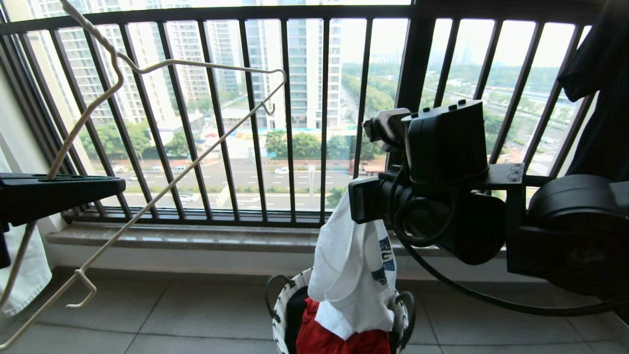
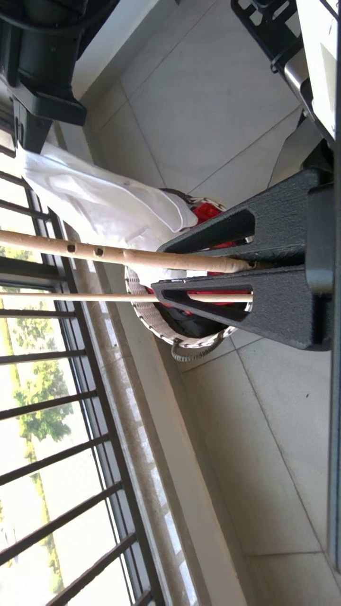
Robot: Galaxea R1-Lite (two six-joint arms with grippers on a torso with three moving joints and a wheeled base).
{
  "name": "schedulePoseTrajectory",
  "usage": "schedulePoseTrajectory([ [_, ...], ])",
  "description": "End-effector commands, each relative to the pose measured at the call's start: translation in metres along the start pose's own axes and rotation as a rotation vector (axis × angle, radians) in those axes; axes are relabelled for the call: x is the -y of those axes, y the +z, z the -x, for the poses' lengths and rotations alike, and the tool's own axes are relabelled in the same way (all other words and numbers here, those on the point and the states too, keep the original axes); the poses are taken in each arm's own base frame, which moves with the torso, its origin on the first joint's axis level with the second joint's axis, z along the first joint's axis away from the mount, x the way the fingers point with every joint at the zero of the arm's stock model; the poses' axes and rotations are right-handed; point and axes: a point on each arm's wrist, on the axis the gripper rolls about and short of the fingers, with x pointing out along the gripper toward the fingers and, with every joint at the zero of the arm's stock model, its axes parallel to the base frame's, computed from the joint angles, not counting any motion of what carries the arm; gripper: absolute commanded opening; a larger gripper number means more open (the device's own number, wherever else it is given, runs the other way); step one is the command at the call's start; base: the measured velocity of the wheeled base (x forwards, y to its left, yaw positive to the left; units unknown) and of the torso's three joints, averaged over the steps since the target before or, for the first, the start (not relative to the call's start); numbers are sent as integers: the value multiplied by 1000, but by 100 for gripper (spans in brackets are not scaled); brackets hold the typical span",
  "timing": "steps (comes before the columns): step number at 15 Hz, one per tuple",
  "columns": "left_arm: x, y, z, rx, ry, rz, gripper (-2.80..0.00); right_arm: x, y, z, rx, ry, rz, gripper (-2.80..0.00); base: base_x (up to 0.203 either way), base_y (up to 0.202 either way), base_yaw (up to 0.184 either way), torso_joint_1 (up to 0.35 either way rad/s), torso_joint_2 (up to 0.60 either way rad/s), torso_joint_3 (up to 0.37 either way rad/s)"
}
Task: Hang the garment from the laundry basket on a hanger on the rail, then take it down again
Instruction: Pick up clothes from the basket, then hang the clothes on the clothes rack
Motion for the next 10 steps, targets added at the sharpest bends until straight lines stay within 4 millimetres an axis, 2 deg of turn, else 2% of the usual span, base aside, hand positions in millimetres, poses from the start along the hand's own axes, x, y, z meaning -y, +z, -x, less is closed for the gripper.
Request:
schedulePoseTrajectory([
  [1,0,1,2,-37,22,7,-280,2,13,8,-54,3,-9,-280,0,0,0,0,0,0],
  [4,3,8,18,-165,33,51,-280,2,34,17,-144,35,-44,-280,0,0,0,0,0,0],
  [7,3,8,15,-242,39,88,-280,2,52,21,-243,62,-81,-280,0,0,0,0,0,0],
  [10,3,7,12,-290,26,93,-280,2,55,9,-347,73,-114,-280,0,0,0,0,0,0],
])
